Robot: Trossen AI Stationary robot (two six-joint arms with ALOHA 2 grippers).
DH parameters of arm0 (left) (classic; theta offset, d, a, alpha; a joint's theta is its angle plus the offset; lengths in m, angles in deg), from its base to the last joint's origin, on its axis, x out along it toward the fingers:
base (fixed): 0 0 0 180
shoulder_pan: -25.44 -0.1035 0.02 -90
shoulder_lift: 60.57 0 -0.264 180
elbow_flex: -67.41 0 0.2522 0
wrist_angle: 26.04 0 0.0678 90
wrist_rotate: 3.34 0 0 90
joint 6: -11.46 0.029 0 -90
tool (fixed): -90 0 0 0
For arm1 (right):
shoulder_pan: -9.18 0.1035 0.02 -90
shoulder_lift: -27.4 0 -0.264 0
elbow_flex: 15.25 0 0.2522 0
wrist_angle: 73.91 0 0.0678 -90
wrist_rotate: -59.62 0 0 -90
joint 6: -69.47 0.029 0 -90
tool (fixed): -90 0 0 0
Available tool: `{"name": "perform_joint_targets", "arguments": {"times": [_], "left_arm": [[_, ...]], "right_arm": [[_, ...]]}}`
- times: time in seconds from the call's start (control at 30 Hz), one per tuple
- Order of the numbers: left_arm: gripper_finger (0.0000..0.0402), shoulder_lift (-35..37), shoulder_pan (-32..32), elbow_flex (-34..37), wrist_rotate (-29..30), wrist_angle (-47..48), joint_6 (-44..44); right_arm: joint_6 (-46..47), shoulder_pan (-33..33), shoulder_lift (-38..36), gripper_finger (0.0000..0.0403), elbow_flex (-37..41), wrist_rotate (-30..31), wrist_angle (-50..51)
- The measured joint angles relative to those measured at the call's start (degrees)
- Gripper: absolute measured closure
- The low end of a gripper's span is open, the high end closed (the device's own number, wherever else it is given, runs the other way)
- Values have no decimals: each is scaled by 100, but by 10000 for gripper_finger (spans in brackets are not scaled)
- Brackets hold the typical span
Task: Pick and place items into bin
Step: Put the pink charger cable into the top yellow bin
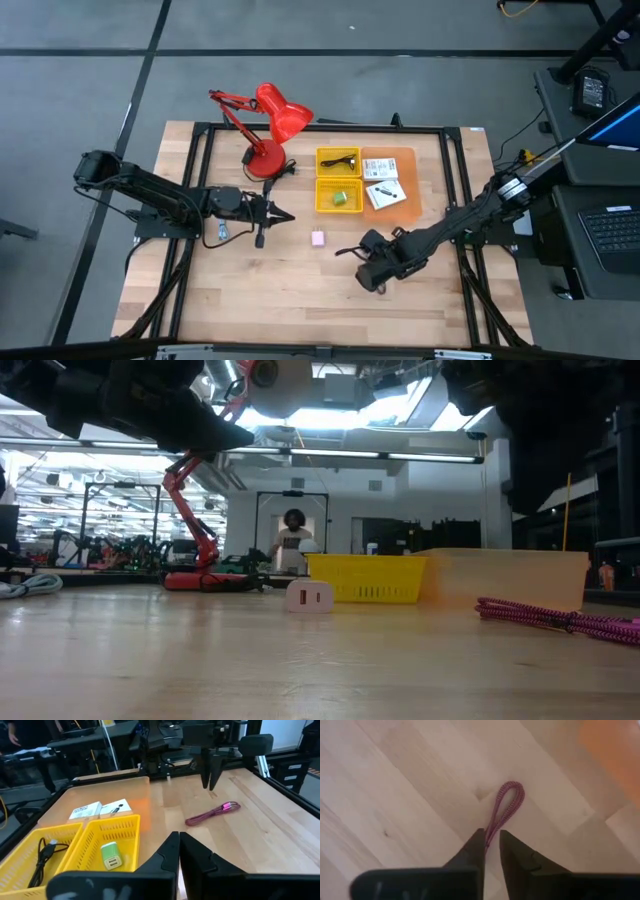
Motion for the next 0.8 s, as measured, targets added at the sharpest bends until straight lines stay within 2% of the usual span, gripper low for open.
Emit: {"name": "perform_joint_targets", "arguments": {"times": [0.23,0.43,0.57,0.8], "left_arm": [[397,-2,0,0,-135,0,0],[397,-2,0,0,-135,0,-18],[399,-2,0,0,-135,2,-221],[396,-2,0,0,-135,36,-278]], "right_arm": [[412,16,7,291,2,-12,9],[428,18,318,241,4,-22,-168],[655,18,594,228,7,-49,-146],[912,16,986,226,9,-82,-158]]}}
